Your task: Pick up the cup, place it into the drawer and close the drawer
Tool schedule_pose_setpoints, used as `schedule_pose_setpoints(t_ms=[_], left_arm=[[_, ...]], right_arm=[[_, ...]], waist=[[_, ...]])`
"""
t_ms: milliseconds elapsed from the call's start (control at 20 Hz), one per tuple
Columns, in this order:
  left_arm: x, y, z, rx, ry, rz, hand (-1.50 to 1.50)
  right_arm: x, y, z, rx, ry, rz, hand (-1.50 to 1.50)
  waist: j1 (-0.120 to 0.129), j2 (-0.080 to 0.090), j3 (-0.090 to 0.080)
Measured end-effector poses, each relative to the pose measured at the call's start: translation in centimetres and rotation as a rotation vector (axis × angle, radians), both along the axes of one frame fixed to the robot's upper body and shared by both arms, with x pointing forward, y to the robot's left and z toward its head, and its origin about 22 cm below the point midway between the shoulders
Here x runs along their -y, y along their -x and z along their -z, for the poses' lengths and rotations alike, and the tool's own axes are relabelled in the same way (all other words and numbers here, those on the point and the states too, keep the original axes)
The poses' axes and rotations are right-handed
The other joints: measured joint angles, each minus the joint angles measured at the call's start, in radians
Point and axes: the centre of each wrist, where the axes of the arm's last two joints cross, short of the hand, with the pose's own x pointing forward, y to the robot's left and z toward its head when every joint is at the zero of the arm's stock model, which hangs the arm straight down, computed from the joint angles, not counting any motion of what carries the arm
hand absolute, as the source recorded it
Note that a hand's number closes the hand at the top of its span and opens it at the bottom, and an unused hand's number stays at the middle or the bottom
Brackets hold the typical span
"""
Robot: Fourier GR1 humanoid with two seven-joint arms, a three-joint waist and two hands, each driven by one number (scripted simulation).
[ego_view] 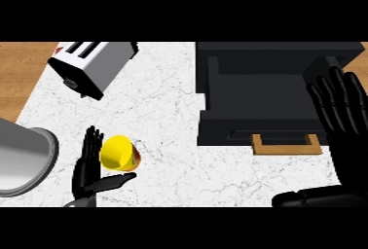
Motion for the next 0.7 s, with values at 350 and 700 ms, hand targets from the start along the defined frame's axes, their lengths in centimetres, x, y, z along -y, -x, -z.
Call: schedule_pose_setpoints(t_ms=[350, 700], left_arm=[[0.8, -1.3, 0.2, 0.008, 0.051, 0.016, -1.50], [1.1, -1.3, 1.1, 0.020, 0.127, 0.057, -1.50]], right_arm=[[-0.1, 0.0, -0.1, -0.010, -0.002, -0.003, -1.50], [-0.2, 0.0, -0.9, -0.014, -0.005, -0.001, -1.50]], waist=[[-0.001, 0.000, 0.000], [-0.001, 0.000, 0.000]])
